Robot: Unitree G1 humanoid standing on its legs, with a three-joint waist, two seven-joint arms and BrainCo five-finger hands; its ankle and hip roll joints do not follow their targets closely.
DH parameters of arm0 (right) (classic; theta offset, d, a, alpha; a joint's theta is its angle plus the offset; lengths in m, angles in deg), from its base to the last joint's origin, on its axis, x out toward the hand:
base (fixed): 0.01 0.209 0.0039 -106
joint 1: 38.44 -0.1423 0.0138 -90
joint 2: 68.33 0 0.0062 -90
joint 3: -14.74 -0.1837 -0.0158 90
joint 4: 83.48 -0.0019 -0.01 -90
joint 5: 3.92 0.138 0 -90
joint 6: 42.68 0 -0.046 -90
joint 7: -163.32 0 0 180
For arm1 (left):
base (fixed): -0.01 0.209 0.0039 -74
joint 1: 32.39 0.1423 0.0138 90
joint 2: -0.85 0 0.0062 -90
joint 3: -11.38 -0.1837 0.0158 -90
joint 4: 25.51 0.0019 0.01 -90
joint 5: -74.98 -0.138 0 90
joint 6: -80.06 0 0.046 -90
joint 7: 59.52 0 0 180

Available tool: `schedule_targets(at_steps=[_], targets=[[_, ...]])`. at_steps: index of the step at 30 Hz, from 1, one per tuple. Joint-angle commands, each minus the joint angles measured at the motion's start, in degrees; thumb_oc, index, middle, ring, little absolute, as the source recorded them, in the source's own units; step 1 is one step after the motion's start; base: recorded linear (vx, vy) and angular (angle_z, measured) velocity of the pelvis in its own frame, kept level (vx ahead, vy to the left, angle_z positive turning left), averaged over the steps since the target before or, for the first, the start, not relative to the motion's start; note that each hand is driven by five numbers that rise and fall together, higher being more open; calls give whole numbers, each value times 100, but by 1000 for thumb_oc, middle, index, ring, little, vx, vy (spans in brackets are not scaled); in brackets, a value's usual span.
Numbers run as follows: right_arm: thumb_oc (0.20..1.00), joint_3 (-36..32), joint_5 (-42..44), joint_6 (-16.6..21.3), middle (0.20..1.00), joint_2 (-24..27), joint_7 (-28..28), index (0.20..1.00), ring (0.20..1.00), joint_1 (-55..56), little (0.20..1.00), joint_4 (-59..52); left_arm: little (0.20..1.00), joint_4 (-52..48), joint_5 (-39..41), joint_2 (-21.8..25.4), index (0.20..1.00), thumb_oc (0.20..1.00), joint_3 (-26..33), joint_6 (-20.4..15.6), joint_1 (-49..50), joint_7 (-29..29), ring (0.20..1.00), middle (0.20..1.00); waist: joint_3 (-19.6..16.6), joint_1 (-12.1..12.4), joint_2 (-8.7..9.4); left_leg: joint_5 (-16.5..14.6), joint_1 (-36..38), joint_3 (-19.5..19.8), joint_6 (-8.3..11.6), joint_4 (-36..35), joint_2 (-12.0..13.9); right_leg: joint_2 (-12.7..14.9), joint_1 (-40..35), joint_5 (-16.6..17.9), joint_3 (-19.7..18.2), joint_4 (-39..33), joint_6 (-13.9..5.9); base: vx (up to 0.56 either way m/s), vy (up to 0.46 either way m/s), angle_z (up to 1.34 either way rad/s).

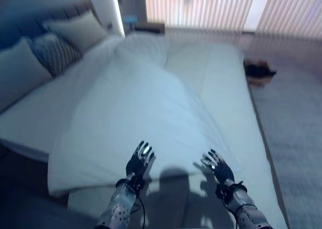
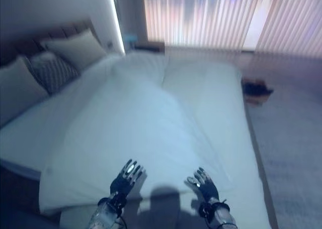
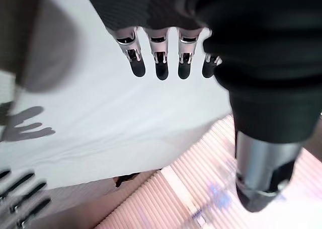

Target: Make the bed

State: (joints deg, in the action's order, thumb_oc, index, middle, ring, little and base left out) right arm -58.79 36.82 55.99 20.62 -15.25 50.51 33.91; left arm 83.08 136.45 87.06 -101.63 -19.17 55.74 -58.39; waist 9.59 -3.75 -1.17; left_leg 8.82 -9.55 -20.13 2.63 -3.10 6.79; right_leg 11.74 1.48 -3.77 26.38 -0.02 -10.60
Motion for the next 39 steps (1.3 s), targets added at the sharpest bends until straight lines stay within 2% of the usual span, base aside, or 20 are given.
schedule_targets(at_steps=[1, 2, 3, 6, 7, 8, 12, 20, 26, 28, 36, 39], targets=[[1000, 17, 608, 391, 1000, -68, -45, 1000, 1000, -602, 1000, -590, 1000, -435, 27, -80, 1000, 1000, -97, -261, -683, 46, 1000, 1000, 797, 7, 86, -474, 146, -42, 456, 584, 200, 181, 453, 1160, -99, -245, -48, -151, -15, 4], [1000, 14, 612, 392, 1000, -65, -47, 1000, 1000, -609, 1000, -588, 1000, -432, 26, -82, 1000, 1000, -96, -261, -691, 46, 1000, 1000, 799, 8, 83, -475, 137, -41, 455, 590, 201, 182, 460, 1159, -99, -240, -48, -207, -11, 2], [1000, 9, 986, 493, 1000, -190, -16, 1000, 1000, -737, 1000, -577, 1000, -382, -37, -174, 1000, 1000, -243, -308, -906, 10, 1000, 1000, 1082, 10, 80, -467, -109, -48, 451, 676, 210, 216, 714, 1164, -82, -119, -38, -108, -6, 0], [1000, 40, 1256, 563, 1000, -261, -16, 1000, 1000, -877, 1000, -532, 1000, -305, -53, -257, 1000, 1000, -332, -356, -1082, -26, 1000, 1000, 1284, 23, 58, -483, -329, -81, 436, 771, 225, 259, 916, 1143, -55, 25, -18, -142, -14, 3], [1000, 116, 1505, 617, 1000, -336, -4, 1000, 1000, -1014, 1000, -586, 1000, -257, 5, -329, 1000, 1000, -453, -381, -1297, -104, 1000, 1000, 1526, 6, 51, -480, -563, -101, 432, 862, 242, 306, 1158, 1141, -38, 158, -8, -144, -20, 0], [1000, 114, 1510, 619, 1000, -333, -6, 1000, 1000, -1027, 1000, -582, 1000, -251, 7, -332, 1000, 1000, -450, -382, -1314, -105, 1000, 1000, 1525, 4, 48, -484, -583, -99, 431, 874, 243, 309, 1177, 1136, -39, 171, -7, -151, -20, 0], [1000, 315, 1939, 817, 1000, -467, 160, 1000, 1000, -1371, 1000, -853, 1000, -315, -9, -362, 1000, 1000, -619, -540, -1763, -406, 1000, 1000, 1893, -35, 38, -454, -1168, -247, 416, 1007, 264, 398, 1872, 1185, -65, 418, -2, -123, 9, 0], [1000, 547, 2296, 1130, 1000, -593, 319, 1000, 1000, -1973, 1000, -1184, 1000, -553, 50, -411, 1000, 1000, -836, -688, -2310, -744, 1000, 1000, 2021, 40, 69, -369, -2029, -325, 404, 1017, 305, 499, 2707, 1318, 70, 482, -31, -66, -19, 1], [1000, 481, 2528, 1341, 1000, -704, 374, 1000, 1000, -2300, 1000, -1218, 1000, -619, 91, -442, 1000, 1000, -904, -774, -2515, -856, 1000, 1000, 2021, 108, 46, -348, -2417, -245, 395, 1057, 324, 532, 2997, 1326, 208, 518, -26, -16, -29, 5], [1000, 323, 2819, 1551, 1000, -787, 373, 1000, 1000, -2527, 1000, -1227, 1000, -696, 123, -409, 1000, 1000, -937, -824, -2607, -909, 1000, 1000, 2021, 156, 5, -345, -2644, -189, 388, 1070, 299, 556, 3152, 1350, 271, 513, -39, -4, -44, 5], [1000, -98, 3859, 2035, 1000, -1083, -127, 1000, 1000, -2959, 1000, -1381, 1000, -946, 79, -194, 1000, 1000, -1079, -839, -2668, -818, 1000, 1000, 2021, 290, -111, -396, -3010, -127, 327, 1073, 208, 622, 3508, 1350, 310, 544, -43, 8, -18, 7], [1000, -148, 3953, 2098, 1000, -1096, -192, 1000, 1000, -3003, 1000, -1428, 1000, -980, 70, -147, 1000, 1000, -1114, -836, -2670, -780, 1000, 1000, 2021, 296, -129, -413, -3060, -135, 317, 1091, 207, 639, 3565, 1339, 306, 562, -41, 8, 2, 9]])
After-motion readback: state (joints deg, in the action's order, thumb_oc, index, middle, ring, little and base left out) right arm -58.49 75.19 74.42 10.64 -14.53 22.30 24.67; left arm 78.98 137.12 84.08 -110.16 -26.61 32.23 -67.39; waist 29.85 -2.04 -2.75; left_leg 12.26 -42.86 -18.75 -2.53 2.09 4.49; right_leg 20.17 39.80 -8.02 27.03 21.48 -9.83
